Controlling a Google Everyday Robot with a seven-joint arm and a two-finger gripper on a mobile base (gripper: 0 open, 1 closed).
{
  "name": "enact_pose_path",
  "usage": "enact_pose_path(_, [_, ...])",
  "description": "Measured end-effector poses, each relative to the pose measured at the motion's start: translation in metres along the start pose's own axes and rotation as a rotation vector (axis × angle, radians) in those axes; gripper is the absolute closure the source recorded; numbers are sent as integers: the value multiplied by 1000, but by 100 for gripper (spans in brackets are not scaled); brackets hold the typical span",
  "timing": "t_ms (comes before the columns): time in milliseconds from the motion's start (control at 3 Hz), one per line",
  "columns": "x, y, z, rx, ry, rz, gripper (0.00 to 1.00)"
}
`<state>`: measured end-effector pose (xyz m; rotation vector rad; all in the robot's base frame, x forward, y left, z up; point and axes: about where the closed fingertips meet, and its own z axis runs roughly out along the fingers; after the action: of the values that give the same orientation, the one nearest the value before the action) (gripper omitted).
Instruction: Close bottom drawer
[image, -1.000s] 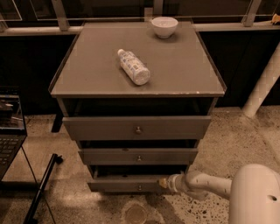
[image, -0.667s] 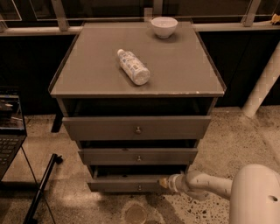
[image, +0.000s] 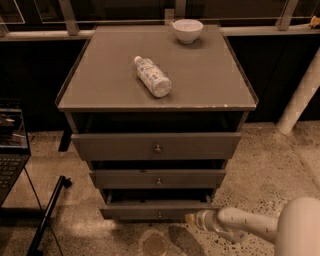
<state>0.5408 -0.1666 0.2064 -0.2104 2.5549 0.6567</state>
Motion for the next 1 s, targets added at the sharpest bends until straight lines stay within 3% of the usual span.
enact_pose_path(333, [19,-11,14,-27,31,23,100])
enact_pose_path(667, [31,-26,48,-84,99,-3,100])
enact_pose_path(1000, [7,-34,71,-150,119,-38,100])
